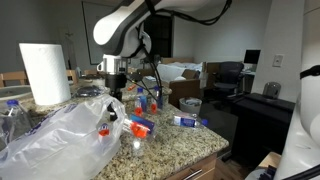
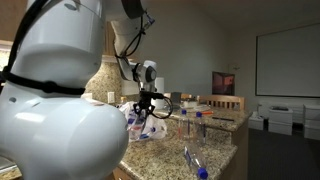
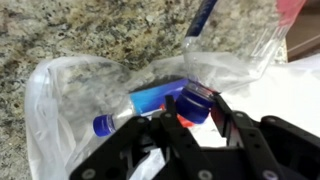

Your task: Put the empty bottles on the counter in the plastic bag

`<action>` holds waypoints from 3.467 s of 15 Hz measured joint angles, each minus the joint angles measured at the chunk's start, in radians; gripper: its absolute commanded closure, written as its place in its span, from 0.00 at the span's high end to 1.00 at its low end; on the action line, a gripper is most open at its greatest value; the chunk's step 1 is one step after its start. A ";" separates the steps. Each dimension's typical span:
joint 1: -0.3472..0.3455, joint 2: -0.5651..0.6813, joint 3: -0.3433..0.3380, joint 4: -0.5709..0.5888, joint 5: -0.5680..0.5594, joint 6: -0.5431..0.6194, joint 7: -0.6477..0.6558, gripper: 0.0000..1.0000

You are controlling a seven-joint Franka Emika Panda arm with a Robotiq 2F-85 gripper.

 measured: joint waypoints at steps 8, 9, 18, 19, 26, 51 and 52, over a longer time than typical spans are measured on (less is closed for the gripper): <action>-0.001 0.010 -0.031 0.009 0.194 0.008 0.215 0.15; -0.001 0.022 -0.041 0.016 0.194 0.030 0.248 0.15; 0.005 0.068 -0.091 0.082 0.141 0.093 0.626 0.15; 0.008 0.070 -0.091 0.082 0.141 0.093 0.685 0.15; 0.005 0.074 -0.117 0.085 0.142 0.051 0.929 0.40; 0.470 0.186 -0.403 -0.053 0.111 0.877 1.936 0.72; 0.526 0.186 -0.468 -0.060 0.095 0.908 1.998 0.77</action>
